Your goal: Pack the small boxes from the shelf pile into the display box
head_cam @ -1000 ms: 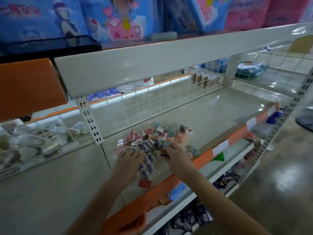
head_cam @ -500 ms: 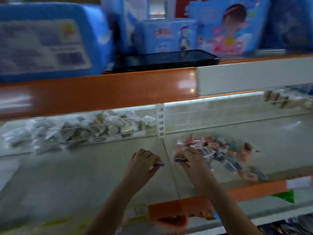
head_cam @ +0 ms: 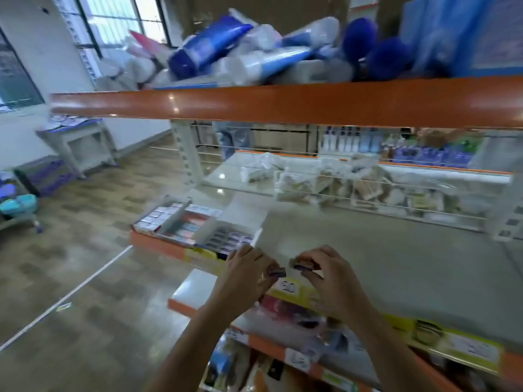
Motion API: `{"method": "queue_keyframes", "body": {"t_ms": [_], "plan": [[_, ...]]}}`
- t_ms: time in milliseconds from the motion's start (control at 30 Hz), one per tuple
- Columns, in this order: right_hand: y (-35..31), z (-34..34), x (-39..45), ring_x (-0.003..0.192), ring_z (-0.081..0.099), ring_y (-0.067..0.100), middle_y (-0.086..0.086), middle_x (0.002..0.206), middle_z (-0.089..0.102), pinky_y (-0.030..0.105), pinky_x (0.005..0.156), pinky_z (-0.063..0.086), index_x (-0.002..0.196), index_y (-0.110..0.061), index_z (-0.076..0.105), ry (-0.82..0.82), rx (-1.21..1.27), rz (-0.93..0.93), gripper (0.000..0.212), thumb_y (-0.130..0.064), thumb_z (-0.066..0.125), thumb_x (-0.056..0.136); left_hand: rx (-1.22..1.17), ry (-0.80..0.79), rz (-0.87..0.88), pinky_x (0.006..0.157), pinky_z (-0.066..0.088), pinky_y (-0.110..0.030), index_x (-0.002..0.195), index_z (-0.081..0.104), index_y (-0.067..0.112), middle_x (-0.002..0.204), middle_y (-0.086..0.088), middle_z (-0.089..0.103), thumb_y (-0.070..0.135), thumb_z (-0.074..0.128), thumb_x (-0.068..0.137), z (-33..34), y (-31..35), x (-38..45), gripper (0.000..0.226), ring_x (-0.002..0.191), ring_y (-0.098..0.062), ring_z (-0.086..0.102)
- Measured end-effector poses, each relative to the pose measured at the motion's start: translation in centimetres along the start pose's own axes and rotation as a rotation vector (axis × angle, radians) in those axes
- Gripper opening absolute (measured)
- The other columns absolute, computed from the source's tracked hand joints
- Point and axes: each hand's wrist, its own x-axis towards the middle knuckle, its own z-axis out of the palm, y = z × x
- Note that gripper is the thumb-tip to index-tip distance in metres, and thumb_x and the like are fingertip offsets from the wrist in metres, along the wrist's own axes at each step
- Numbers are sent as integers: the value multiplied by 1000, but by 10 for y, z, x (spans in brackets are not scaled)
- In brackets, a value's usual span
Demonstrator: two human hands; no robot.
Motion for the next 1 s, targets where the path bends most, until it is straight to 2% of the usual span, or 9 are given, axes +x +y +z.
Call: {"method": "queue_keyframes", "body": {"t_ms": [100, 167, 267, 367, 433, 500, 600, 767, 1000], "plan": [[-30, 29, 23, 89, 59, 21, 4, 97, 58, 20, 79, 42, 102, -10, 68, -35, 34, -42, 23, -6, 71, 80, 7, 35, -58, 82, 46, -38, 93, 71, 19, 89, 2, 66, 32, 72, 76, -17, -45, -19, 22, 94, -25, 59], [-43, 44, 40, 86, 58, 16, -2, 91, 55, 12, 76, 39, 99, -12, 70, -29, 52, -64, 23, -5, 72, 78, 20, 53, -98, 82, 46, -38, 94, 72, 20, 91, 2, 68, 32, 74, 74, -25, -73, -22, 23, 95, -25, 59], [-54, 67, 68, 80, 49, 5, -11, 86, 48, -2, 73, 32, 98, -16, 71, -14, 46, -74, 24, -5, 73, 76, 52, 16, -135, 88, 36, -29, 107, 68, 28, 105, 9, 65, 43, 63, 84, -28, -116, -20, 28, 106, -17, 50], [-56, 90, 99, 84, 54, 8, -8, 88, 54, 0, 73, 34, 97, -15, 70, -33, 28, -65, 22, -5, 72, 77, 55, -5, -125, 83, 30, -24, 108, 67, 32, 106, 11, 63, 47, 59, 86, -28, -152, -9, 28, 105, -14, 48], [-56, 104, 119, 93, 57, 13, -1, 95, 60, 10, 78, 39, 100, -14, 70, -50, -9, -46, 22, -7, 70, 79, 51, -20, -102, 81, 27, -23, 106, 67, 32, 105, 11, 63, 45, 59, 85, -28, -173, 3, 26, 105, -14, 47], [-55, 115, 134, 99, 55, 15, 0, 99, 59, 18, 81, 39, 103, -15, 69, -57, -49, 6, 23, -8, 68, 81, 88, -67, -50, 87, 28, -25, 109, 65, 32, 111, 13, 62, 45, 57, 86, -27, -190, 20, 27, 110, -13, 45], [-53, 128, 150, 101, 53, 13, -4, 100, 56, 16, 80, 36, 105, -19, 67, -42, -103, 60, 22, -11, 64, 84, 80, -106, 26, 92, 30, -29, 113, 62, 31, 117, 14, 62, 41, 55, 87, -22, -206, 49, 29, 113, -12, 44], [-50, 139, 161, 101, 50, 10, -8, 100, 53, 12, 76, 30, 106, -21, 66, -23, -165, 167, 21, -14, 61, 87, 33, -150, 124, 88, 28, -30, 111, 62, 29, 109, 7, 67, 42, 52, 89, -4, -211, 85, 28, 108, -14, 46], [-57, 152, 162, 102, 47, 7, -7, 106, 53, 11, 78, 29, 109, -20, 64, 29, -234, 261, 22, -13, 59, 88, 106, -245, 256, 89, 29, -31, 111, 62, 27, 115, 7, 62, 40, 51, 91, 18, -227, 102, 27, 108, -15, 44]]}}
